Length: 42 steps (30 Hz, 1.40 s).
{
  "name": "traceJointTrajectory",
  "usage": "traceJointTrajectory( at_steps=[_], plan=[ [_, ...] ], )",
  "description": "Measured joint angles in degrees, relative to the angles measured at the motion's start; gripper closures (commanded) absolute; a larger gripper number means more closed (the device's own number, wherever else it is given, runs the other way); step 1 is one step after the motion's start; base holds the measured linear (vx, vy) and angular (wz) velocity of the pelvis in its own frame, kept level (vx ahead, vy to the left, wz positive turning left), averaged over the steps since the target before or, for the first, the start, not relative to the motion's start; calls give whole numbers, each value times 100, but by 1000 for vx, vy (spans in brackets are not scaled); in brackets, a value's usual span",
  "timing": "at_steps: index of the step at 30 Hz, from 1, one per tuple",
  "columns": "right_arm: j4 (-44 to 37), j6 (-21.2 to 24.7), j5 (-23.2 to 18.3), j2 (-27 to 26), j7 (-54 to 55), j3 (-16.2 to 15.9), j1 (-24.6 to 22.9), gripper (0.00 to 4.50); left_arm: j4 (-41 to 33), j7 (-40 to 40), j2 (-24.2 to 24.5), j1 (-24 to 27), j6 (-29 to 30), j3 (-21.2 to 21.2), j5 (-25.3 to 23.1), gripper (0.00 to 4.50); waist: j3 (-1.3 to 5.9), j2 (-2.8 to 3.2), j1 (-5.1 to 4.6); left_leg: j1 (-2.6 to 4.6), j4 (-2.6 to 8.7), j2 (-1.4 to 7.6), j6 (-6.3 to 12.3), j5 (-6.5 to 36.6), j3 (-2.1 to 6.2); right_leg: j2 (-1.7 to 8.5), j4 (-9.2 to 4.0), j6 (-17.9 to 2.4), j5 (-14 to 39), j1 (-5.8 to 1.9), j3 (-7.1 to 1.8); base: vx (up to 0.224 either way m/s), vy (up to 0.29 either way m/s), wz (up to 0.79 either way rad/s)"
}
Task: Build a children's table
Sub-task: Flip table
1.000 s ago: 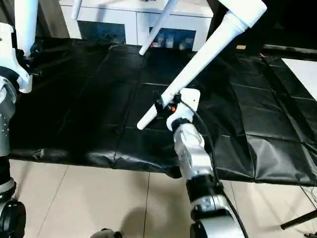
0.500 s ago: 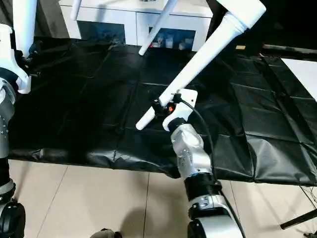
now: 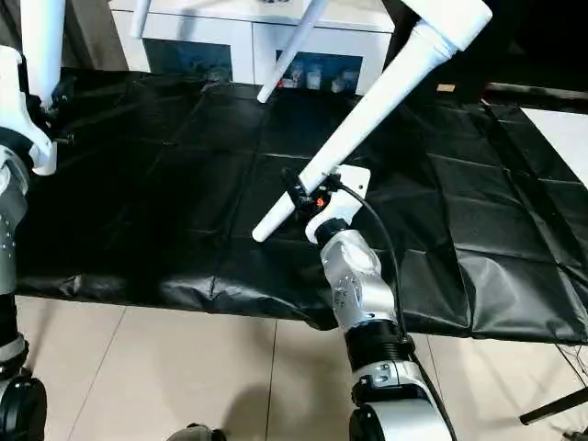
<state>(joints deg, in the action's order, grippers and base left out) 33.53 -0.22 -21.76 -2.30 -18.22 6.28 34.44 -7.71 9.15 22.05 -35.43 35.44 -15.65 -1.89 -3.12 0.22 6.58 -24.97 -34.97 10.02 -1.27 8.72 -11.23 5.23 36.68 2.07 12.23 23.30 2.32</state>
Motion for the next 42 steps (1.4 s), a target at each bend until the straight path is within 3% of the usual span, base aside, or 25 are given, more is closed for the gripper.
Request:
traceJointTrajectory(
  at_steps=[5,10,13,15,20,25,29,40,41,42],
  plan=[
    [-528,-251,420,237,156,-138,-220,301,1,-84,-78,366,-178,-151,95,269,-2,-4,25,-4,0,-1,1,-1,-4,2,-3,0,0,2,-1,0,0,0],
    [-1254,-625,1000,608,296,-236,-384,303,205,-25,-166,906,-460,-129,217,286,-16,-66,28,-3,0,1,0,-2,-3,0,-1,1,0,3,1,0,0,0],
    [-1619,-747,1272,643,422,-291,-649,304,358,53,-304,1141,-700,-45,295,289,-5,-112,132,-2,1,4,0,-2,-3,0,-15,1,1,-6,9,0,0,0],
    [-1757,-755,1342,608,543,-347,-950,304,430,50,-314,1255,-845,51,294,289,-8,-109,190,-2,1,2,1,-1,-4,1,-35,5,-2,-27,2,0,0,0],
    [-1965,-849,1575,547,725,-518,-1449,304,838,2,-338,1344,-1134,213,237,289,-8,-109,173,0,1,1,1,-1,-9,3,-57,39,-31,-46,-5,0,0,0],
    [-1981,-1424,1937,476,949,-833,-2030,304,1602,14,-233,1450,-1920,335,214,289,-1,-94,133,23,13,1,-1,-1,-4,3,-57,38,-48,-56,-6,0,0,0],
    [-1550,-1804,2018,445,1037,-910,-1937,304,2125,17,-152,1321,-2264,358,214,289,-2,-83,31,106,47,-8,-2,1,-3,3,-77,67,-31,-84,-13,0,0,0],
    [311,-2395,2017,408,1230,-819,-775,304,2784,-163,-66,1150,-2782,371,215,289,-11,-63,-167,110,73,-11,-3,2,13,3,-171,19,-60,-79,8,-5,3,-1],
    [412,-2411,2009,407,1221,-798,-712,269,2827,-192,-66,1134,-2813,380,215,254,-12,-62,-168,110,73,-11,-3,2,14,3,-179,19,-60,-76,8,-72,43,-16],
    [533,-2451,2001,404,1204,-789,-644,269,2877,-193,-59,1134,-2857,412,204,254,-13,-61,-172,110,72,-14,-3,2,14,6,-189,19,-59,-72,8,0,0,0]
  ],
)
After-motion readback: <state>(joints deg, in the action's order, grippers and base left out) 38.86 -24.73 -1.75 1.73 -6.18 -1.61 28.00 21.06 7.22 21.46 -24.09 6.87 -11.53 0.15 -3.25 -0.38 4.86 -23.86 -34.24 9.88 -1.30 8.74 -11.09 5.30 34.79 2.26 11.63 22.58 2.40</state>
